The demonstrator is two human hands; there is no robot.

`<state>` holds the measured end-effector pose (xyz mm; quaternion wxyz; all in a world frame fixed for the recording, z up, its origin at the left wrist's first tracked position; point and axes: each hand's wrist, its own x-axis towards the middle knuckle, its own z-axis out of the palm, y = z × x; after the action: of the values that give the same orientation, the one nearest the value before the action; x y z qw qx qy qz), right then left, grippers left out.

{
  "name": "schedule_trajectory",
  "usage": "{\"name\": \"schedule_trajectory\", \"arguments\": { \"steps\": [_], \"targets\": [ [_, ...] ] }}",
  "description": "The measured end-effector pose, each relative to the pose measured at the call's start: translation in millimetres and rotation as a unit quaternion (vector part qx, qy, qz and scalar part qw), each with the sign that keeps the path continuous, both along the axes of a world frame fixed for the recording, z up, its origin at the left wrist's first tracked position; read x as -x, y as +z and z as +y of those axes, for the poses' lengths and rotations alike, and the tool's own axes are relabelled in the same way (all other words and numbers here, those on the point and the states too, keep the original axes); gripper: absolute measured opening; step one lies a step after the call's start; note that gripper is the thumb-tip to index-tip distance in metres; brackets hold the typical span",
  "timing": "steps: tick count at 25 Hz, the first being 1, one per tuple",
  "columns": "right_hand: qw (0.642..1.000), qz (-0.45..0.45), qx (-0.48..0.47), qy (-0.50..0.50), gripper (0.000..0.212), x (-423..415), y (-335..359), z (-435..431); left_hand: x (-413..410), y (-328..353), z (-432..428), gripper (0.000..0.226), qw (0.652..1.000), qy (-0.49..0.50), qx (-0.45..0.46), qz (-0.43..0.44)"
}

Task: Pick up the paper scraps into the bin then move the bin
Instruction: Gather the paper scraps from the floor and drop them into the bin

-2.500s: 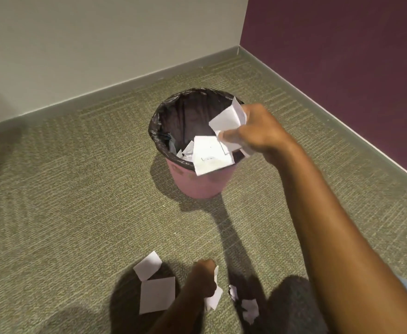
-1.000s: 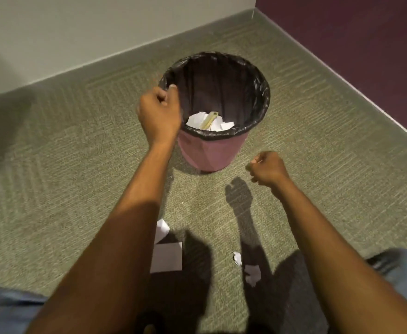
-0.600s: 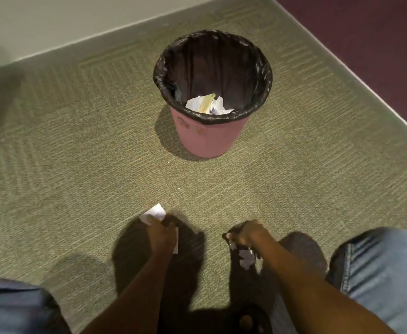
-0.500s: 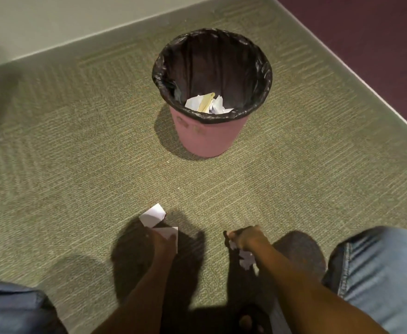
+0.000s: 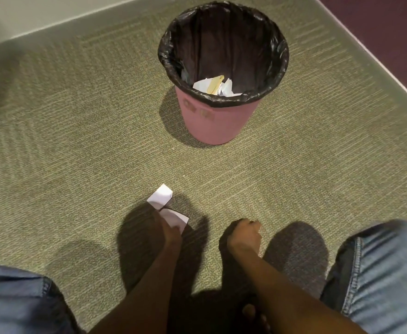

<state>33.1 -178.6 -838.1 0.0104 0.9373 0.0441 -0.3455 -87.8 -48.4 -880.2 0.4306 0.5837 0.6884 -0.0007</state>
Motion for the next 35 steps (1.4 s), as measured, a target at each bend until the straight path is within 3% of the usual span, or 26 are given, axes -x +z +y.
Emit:
{"name": "schedule_trajectory", "arguments": {
  "steps": [4,8,11,14,21,25,30,35],
  "targets": [
    [1.000,-0.002,-0.002,0.020,0.030,-12,1,3,0,9,8,0.077,0.999,-0.024,-0.033,-0.029],
    [1.000,-0.010,-0.011,0.003,0.026,-11,5,4,-8,26,16,0.050,0.995,0.007,-0.056,-0.078],
    [0.999,-0.008,-0.042,0.004,0.022,-17,17,14,-24,58,22,0.039,0.984,-0.008,-0.147,-0.095],
    [0.995,0.006,-0.095,0.014,0.017,-29,39,38,-37,92,41,0.035,0.961,0.002,-0.237,-0.145],
    [0.976,0.056,-0.184,0.106,0.018,-54,94,97,-98,212,117,0.043,0.887,0.135,-0.319,-0.304],
    [0.959,0.083,-0.232,0.138,0.020,-66,133,113,-141,280,141,0.043,0.846,0.076,-0.370,-0.376],
    [0.917,0.130,-0.369,0.071,0.013,-79,193,116,-193,288,154,0.042,0.890,-0.099,-0.283,-0.343],
    [0.869,0.136,-0.476,0.010,0.010,-99,247,112,-201,266,158,0.037,0.902,-0.106,-0.266,-0.323]
  ]
}}
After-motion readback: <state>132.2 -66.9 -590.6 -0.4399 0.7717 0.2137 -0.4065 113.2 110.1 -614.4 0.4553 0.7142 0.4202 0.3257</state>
